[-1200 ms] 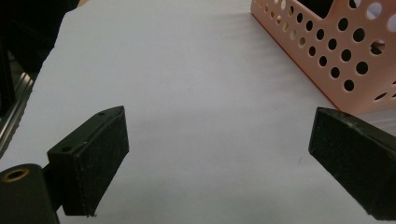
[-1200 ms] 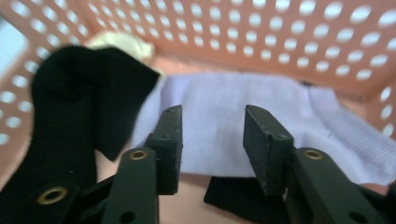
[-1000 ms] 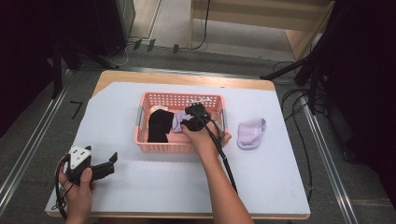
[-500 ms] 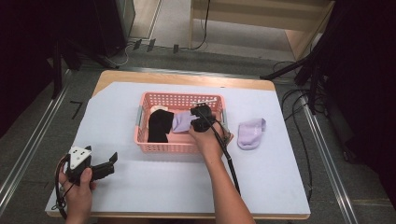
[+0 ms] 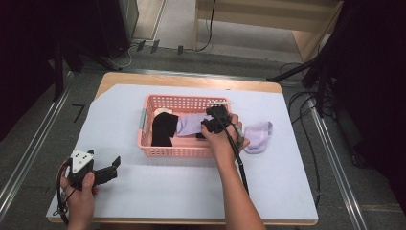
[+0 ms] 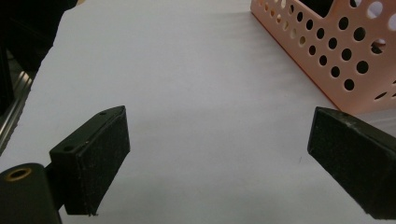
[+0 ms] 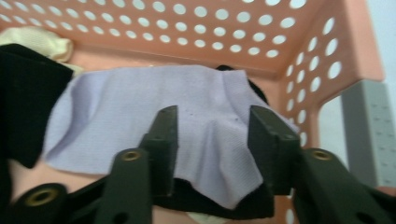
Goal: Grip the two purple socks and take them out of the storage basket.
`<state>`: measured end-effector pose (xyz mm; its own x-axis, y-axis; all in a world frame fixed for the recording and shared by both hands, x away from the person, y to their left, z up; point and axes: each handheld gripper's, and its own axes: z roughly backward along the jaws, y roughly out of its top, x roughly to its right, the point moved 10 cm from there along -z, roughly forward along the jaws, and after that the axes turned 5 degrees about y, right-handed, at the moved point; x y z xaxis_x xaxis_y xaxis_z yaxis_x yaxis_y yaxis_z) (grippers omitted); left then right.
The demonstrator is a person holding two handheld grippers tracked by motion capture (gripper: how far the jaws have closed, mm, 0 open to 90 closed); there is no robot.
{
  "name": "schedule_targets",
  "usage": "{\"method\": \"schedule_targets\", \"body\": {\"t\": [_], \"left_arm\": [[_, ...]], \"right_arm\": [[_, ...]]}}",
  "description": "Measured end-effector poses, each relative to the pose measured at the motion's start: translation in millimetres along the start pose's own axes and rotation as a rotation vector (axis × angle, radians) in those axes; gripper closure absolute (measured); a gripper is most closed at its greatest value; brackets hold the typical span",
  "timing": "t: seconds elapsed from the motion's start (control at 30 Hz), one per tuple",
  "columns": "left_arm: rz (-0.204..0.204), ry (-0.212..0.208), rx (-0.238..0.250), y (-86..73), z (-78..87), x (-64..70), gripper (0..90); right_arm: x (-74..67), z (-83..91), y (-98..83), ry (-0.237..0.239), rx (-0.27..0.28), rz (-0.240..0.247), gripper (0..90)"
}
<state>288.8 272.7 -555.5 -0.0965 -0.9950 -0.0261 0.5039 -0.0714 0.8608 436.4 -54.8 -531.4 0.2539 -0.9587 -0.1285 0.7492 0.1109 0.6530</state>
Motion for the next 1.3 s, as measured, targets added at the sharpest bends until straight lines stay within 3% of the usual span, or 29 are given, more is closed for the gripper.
{"method": "schedule_targets", "body": {"t": [0.1, 0.17, 0.2, 0.27, 0.47, 0.57, 0.67, 0.73, 0.8, 0.93, 1.07, 1.17, 1.3], "left_arm": [[0.001, -0.002, 0.001, 0.0, 0.0, 0.1, 6.4], [-0.001, 0.0, -0.001, 0.0, -0.1, -0.3, 6.4], [-0.001, -0.001, -0.002, -0.1, -0.1, -0.3, 6.4], [-0.001, -0.001, -0.003, -0.2, -0.1, -0.4, 6.4], [0.0, -0.003, -0.005, -0.3, -0.3, -0.3, 6.4], [-0.001, -0.002, -0.006, -0.4, -0.4, -0.3, 6.4], [-0.002, 0.0, -0.007, -0.5, -0.7, -0.1, 6.4], [-0.005, -0.001, -0.005, -0.4, -0.7, 0.3, 6.4], [-0.005, 0.001, -0.004, -0.3, -0.5, 0.2, 6.4], [-0.001, -0.003, -0.002, -0.1, -0.2, 0.2, 6.4], [-0.002, -0.003, -0.001, -0.1, -0.1, 0.3, 6.4], [-0.002, -0.003, -0.007, -0.5, -0.5, 0.1, 6.4], [-0.005, -0.001, -0.006, -0.5, -0.5, 0.4, 6.4]], "right_arm": [[0.8, -1.7, -1.8, -0.026, -0.018, 0.014, 54.1], [1.5, -3.8, -5.6, -0.029, -0.053, 0.038, 62.2], [1.1, -4.9, -7.8, -0.023, -0.069, 0.045, 67.2], [4.4, -5.2, -11.4, -0.035, -0.092, 0.077, 86.1], [1.9, 6.5, -2.4, 0.029, 0.028, 0.018, 88.9], [-2.5, 15.1, 2.6, 0.043, 0.063, 0.015, 88.8], [-18.9, 19.8, 3.2, 0.112, 0.072, 0.037, 88.5], [-35.3, 16.0, -0.7, 0.173, 0.042, 0.078, 88.3], [-49.2, 9.9, -4.4, 0.198, 0.008, 0.113, 88.0], [-69.4, -3.0, -7.5, 0.256, -0.046, 0.117, 85.6], [-70.1, -18.5, -11.4, 0.186, -0.134, 0.086, 68.1], [-66.2, -20.7, -9.7, 0.143, -0.156, 0.05, 55.6], [-65.9, -29.5, -25.8, 0.122, -0.329, 0.036, 53.9]]}}
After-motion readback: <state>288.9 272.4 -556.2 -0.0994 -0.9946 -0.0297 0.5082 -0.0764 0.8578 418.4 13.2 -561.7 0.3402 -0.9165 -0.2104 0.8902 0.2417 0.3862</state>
